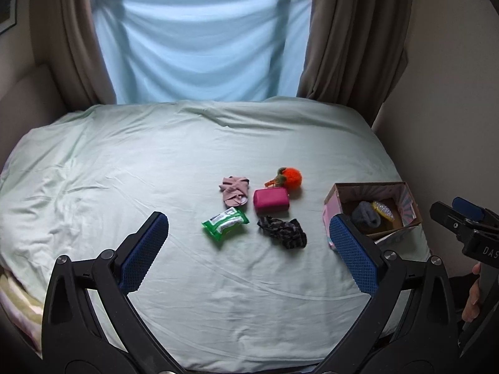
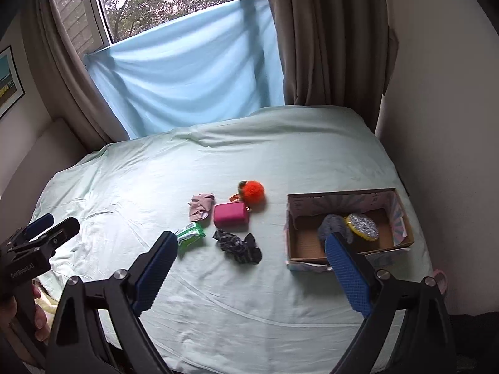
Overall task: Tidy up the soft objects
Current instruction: 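Move both grippers back toward the remaining items on the bed, then grasp the green wipes pack with the left gripper while the right grasps the black scarf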
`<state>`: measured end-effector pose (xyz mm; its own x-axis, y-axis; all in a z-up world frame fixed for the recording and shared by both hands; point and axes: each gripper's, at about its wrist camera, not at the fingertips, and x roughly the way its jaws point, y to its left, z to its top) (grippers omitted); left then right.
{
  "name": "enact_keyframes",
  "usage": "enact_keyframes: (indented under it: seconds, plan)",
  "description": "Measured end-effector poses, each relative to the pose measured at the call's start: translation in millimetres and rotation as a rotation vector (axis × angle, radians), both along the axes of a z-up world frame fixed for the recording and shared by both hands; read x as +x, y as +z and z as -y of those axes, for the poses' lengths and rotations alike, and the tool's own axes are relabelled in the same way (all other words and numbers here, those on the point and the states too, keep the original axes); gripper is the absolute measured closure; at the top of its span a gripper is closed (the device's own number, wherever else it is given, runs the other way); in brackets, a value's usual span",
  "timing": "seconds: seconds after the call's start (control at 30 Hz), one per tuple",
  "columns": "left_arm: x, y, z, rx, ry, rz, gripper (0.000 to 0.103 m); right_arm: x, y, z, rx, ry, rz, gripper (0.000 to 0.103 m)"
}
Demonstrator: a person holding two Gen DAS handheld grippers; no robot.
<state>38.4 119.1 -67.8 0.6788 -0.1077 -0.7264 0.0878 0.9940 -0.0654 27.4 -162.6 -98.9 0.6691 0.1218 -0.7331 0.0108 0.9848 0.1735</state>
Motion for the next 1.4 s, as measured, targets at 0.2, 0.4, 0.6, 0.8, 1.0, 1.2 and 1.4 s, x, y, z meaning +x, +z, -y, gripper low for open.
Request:
enact_keyframes:
  seconds: [0.2, 0.4, 0.6, 0.8, 1.0, 1.2, 1.4]
  plan:
    - [28, -32, -33, -0.005, -0.046, -0.015, 0.0, 18, -31, -48, 0.02, 0.01, 0.003, 0.009]
    - [72, -96, -51, 0.01, -0.117, -0.03, 0.0, 50, -86, -91, -0.021, 0.02, 0.01, 0.009]
    - [121, -175, -56, 0.008, -0.215, -0.068, 0.0, 87, -156, -115, -0.064, 0.043, -0.012, 0.009]
    - [164, -252, -54, 0.027, -0.31, -0.092, 0.0, 123, -227, -129, -0.14, 0.101, -0.013, 0.01]
    - [198, -316, -38, 0.044, -0.404, -0.11, 0.0, 149, -279, -142, -0.213, 0.177, -0.016, 0.02]
    - [220, -360, -17, 0.071, -0.493, -0.141, 0.001, 166, -317, -140, -0.282, 0.21, -0.007, 0.022]
    - [227, -396, -3, 0.121, -0.583, -0.178, 0.011, 176, -345, -144, -0.382, 0.334, 0.014, 0.033]
